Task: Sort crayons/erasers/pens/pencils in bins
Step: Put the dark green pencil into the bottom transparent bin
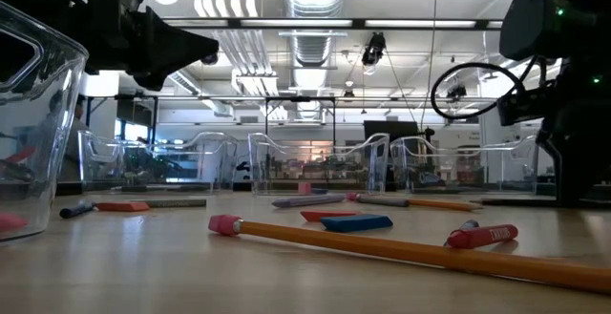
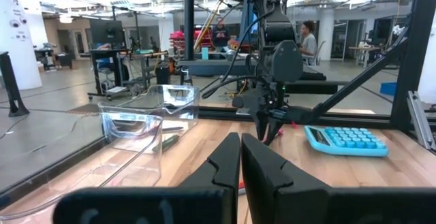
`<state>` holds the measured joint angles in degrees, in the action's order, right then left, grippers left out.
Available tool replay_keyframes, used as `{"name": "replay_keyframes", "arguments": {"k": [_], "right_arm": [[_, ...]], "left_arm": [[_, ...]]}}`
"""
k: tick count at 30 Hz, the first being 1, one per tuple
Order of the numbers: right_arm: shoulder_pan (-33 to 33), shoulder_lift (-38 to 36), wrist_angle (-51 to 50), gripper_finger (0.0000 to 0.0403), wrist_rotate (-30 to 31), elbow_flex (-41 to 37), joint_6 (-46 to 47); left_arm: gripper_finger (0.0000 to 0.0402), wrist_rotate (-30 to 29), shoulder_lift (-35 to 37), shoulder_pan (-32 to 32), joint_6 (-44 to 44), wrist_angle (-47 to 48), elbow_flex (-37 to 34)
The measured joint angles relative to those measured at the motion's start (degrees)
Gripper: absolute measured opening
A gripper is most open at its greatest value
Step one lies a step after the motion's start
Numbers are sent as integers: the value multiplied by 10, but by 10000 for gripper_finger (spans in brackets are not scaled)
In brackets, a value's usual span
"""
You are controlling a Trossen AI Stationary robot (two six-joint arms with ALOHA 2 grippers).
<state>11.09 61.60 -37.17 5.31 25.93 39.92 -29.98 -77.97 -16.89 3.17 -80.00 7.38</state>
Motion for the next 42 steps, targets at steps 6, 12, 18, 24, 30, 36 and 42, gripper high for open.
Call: {"name": "replay_keyframes", "arguments": {"k": [6,12,18,24,30,36,42], "right_arm": [[0,0,0,96,-14,14,-6],[0,0,-2,94,-14,34,-21],[4,0,-1,97,-14,42,-36],[4,3,2,98,-15,28,-35],[10,16,6,98,-23,17,-35],[10,29,18,98,-23,18,-37],[10,26,-3,98,-53,27,-27]], "left_arm": [[0,0,0,0,0,0,1],[0,3,1,0,-14,0,25],[43,6,2,0,-29,82,73],[132,7,4,0,-27,173,128],[189,7,5,0,2,181,149],[203,7,5,0,4,180,148],[204,7,5,0,3,180,149]]}}
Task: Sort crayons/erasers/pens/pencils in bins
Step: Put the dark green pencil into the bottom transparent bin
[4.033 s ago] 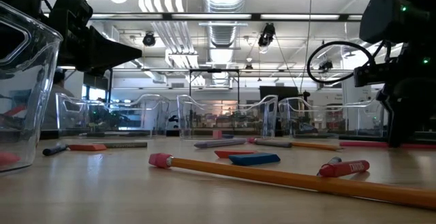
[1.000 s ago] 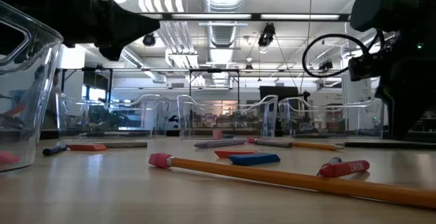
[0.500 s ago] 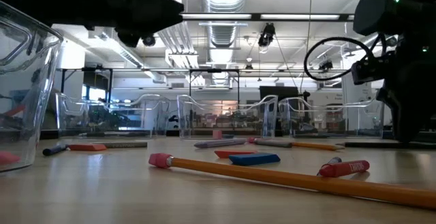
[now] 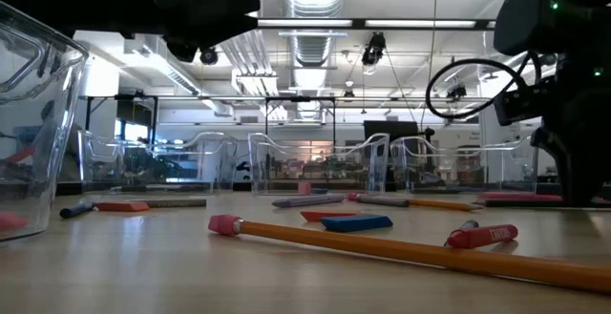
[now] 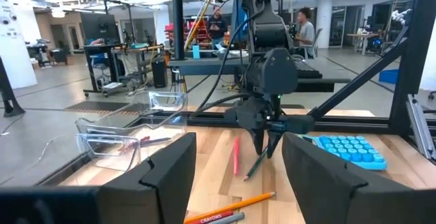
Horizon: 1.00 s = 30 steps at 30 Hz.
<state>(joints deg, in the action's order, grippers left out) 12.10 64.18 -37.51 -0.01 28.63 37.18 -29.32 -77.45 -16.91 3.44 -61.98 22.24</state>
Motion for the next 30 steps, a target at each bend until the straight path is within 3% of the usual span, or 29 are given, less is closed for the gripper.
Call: {"name": "replay_keyframes", "arguments": {"k": [9,30], "right_arm": [[0,0,-39,98,-16,68,-7],[0,95,-31,98,-45,45,-19]], "left_arm": [[204,0,0,0,0,0,0],[204,0,0,0,0,0,0]]}}
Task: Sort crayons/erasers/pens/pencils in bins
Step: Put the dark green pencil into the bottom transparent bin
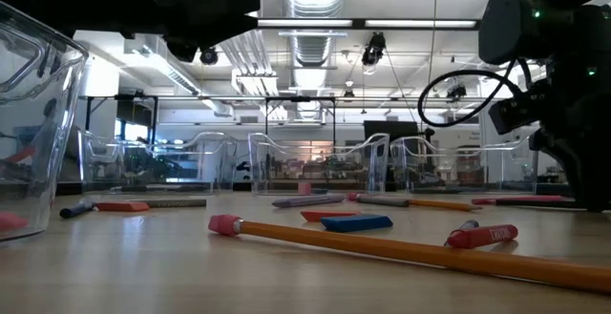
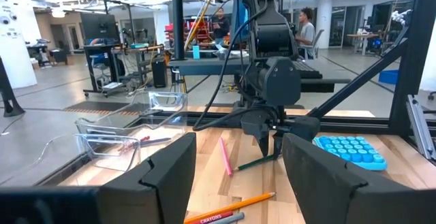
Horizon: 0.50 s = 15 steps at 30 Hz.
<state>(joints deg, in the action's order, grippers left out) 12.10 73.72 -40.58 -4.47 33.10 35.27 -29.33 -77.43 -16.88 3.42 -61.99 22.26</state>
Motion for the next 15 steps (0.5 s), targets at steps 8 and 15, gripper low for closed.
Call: {"name": "replay_keyframes", "arguments": {"k": [8,15], "right_arm": [[0,-22,-6,98,0,4,-3],[0,-73,-33,98,-1,24,0]], "left_arm": [[204,0,0,0,0,0,0],[204,0,-1,0,0,0,0]]}}
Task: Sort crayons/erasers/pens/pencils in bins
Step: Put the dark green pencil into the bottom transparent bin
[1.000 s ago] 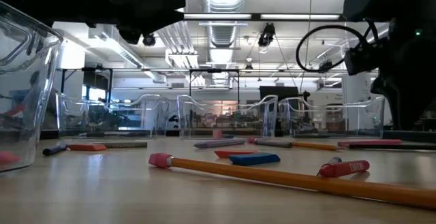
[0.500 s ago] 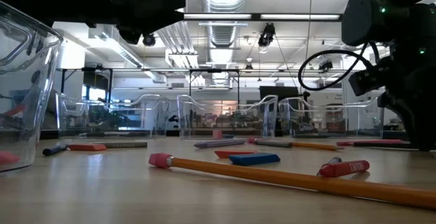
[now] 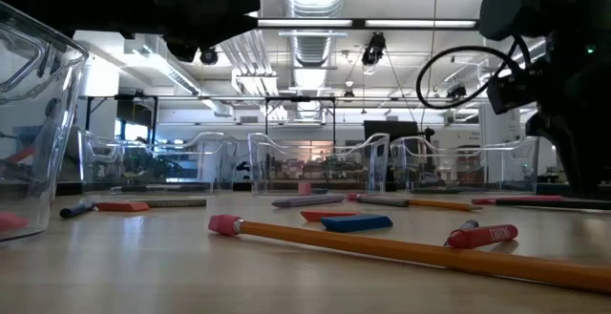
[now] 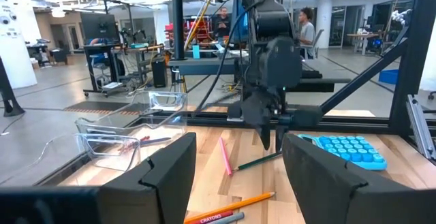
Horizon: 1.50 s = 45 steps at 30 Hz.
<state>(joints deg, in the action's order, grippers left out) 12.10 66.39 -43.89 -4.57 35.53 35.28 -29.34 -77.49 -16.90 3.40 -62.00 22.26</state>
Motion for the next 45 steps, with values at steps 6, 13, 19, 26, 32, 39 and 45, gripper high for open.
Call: {"name": "replay_keyframes", "arguments": {"k": [6,13,19,26,32,39,45], "right_arm": [[0,-46,0,98,0,19,11],[0,-70,32,98,-13,57,-7],[0,-92,127,97,-29,85,-20],[0,-103,137,87,-29,118,-23],[0,-104,137,87,-28,127,-5],[0,-104,137,115,-1,126,22],[0,-104,129,171,2,126,22]], "left_arm": [[204,0,0,0,0,0,0],[204,1,0,0,0,0,0],[204,2,0,0,0,0,0],[204,3,0,0,0,0,0],[204,4,0,0,0,0,0],[204,4,0,0,0,0,0],[204,4,0,0,0,0,0]]}}
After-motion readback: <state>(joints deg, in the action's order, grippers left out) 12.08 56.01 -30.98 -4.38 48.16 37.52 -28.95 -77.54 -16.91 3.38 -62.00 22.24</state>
